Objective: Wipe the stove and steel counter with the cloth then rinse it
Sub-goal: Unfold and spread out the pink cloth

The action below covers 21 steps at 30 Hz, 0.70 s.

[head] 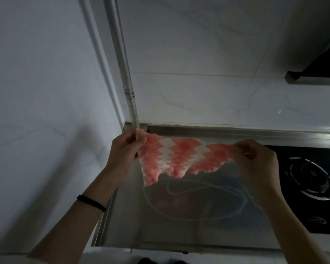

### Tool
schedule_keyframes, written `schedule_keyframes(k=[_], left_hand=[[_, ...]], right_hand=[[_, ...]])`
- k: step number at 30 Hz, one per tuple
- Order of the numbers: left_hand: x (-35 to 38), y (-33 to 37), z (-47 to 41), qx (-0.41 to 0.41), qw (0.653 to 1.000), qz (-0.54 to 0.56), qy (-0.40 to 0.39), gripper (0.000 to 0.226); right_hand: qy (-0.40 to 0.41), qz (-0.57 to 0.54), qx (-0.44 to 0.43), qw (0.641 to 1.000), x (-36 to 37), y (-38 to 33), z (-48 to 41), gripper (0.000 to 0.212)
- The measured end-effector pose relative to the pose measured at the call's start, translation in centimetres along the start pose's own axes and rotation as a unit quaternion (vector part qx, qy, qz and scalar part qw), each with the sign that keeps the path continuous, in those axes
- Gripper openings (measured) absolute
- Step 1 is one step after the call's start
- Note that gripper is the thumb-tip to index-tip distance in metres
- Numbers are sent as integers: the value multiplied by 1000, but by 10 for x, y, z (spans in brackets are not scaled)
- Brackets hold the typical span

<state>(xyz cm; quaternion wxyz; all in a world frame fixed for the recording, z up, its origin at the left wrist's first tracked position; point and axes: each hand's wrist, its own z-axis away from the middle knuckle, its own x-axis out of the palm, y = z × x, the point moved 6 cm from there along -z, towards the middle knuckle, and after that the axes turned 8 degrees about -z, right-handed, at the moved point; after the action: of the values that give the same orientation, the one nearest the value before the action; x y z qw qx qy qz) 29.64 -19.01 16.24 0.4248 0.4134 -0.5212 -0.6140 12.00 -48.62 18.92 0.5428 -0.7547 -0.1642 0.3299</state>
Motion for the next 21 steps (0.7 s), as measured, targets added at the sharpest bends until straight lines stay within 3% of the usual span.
schedule_keyframes(k=[5, 8, 11, 15, 19, 21], left_hand=[[33, 26, 0, 95, 983, -157, -5, 5], [59, 37, 5, 151, 975, -152, -50, 6], [76, 43, 8, 182, 974, -114, -70, 5], [79, 43, 7, 191, 976, -95, -48, 11], [80, 37, 7, 159, 979, -57, -110, 11], [81, 41, 7, 167, 973, -88, -133, 22]], right_hand=[[-97, -123, 67, 985, 44, -21, 0, 9], [-126, -218, 130, 959, 70, -32, 6, 10], [-148, -254, 131, 947, 89, -46, 9, 9], [-155, -266, 116, 944, 96, -52, 6, 5], [-175, -240, 87, 951, 92, -59, 4, 21], [-188, -220, 79, 954, 91, -60, 2, 16]])
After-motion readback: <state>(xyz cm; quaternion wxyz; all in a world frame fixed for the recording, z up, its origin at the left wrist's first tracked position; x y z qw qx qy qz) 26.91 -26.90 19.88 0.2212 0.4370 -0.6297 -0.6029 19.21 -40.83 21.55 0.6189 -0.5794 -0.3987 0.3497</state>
